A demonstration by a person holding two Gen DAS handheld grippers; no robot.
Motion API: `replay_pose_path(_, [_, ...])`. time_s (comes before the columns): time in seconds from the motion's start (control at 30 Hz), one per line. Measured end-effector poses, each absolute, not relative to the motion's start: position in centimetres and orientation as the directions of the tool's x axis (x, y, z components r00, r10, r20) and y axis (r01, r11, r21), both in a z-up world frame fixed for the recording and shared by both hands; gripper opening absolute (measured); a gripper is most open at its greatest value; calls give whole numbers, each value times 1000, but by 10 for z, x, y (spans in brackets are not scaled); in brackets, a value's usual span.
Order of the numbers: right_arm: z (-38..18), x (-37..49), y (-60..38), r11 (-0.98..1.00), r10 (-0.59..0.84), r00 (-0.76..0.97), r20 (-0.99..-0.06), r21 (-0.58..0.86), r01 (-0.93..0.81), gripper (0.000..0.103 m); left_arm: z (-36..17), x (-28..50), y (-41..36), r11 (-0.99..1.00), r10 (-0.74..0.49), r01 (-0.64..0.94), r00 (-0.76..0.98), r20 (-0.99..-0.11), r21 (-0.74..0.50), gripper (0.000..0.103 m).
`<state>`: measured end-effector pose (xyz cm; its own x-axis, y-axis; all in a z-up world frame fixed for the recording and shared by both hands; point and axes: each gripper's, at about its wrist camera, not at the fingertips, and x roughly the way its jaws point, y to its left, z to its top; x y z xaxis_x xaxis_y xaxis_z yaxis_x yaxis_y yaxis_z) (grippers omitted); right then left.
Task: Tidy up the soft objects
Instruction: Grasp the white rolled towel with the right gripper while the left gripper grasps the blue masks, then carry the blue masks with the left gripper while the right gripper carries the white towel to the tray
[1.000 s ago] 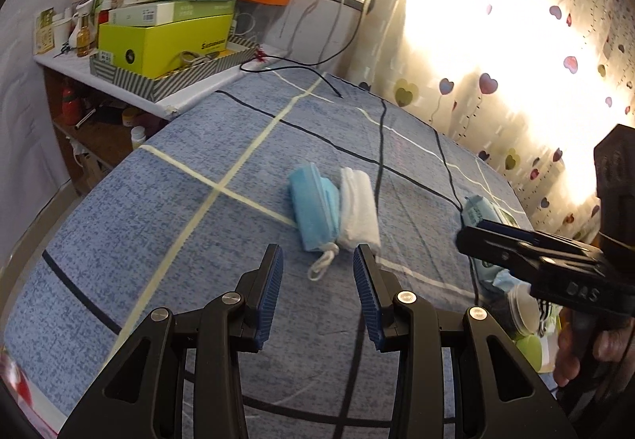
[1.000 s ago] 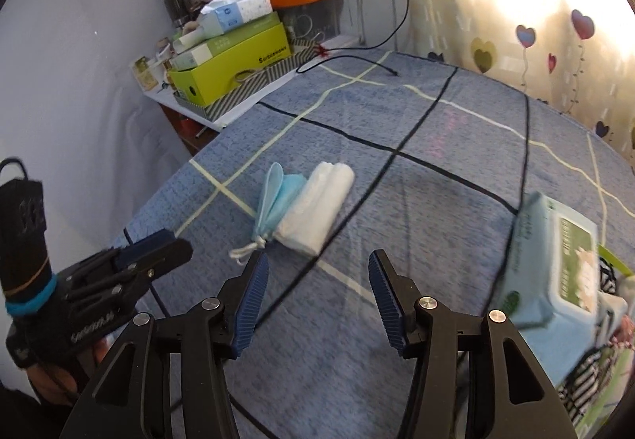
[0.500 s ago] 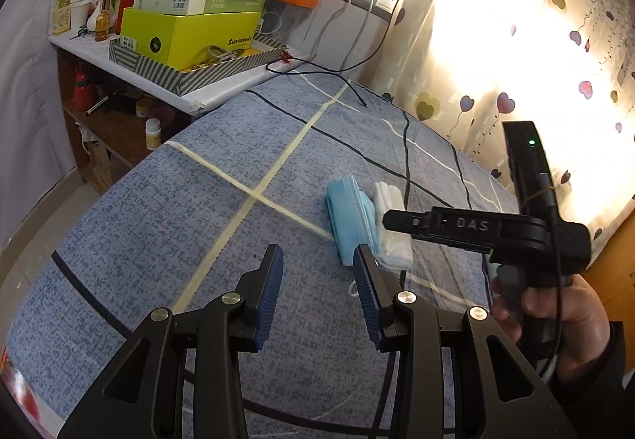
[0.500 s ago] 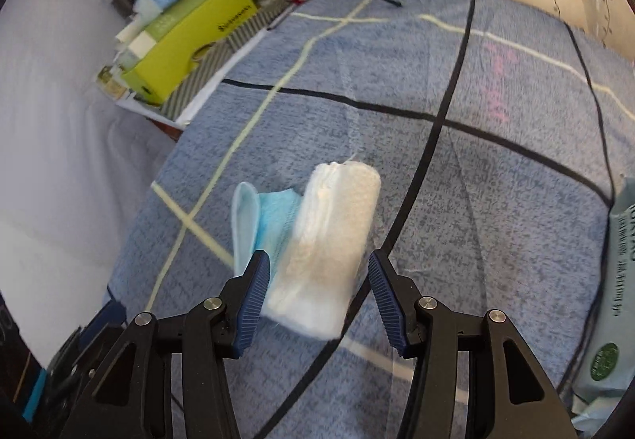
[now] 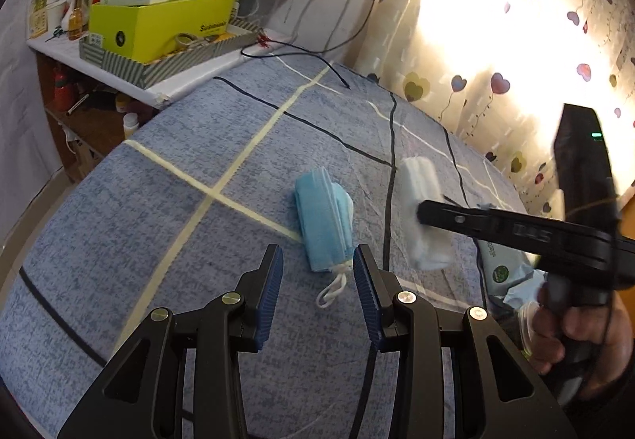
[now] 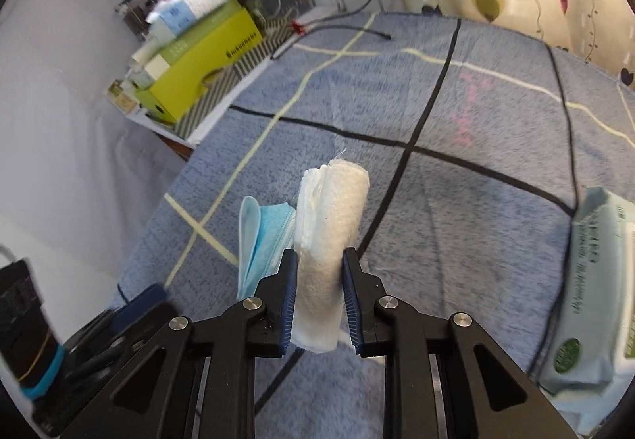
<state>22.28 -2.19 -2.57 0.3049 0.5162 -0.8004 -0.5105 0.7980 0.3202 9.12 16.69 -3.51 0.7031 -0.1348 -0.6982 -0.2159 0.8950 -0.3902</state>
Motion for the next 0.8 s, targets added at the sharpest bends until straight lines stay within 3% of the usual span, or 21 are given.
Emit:
replay_pose_path(0.23, [-4,205,-48,778,556,325,-765,341,-528,21,-46,129,148,929,-134,-182,649,-749,-324,38])
replay_pose_path(0.73, [12,193,-77,766,591,357,-724,364,-529,21,-71,171,129,975,27,-195,590,-807,-110,38])
replay_pose_path(0.8, [14,189,-79,763,595,359,-719,365,-534,21,-71,171,129,975,51,-203,590,-806,-87,29])
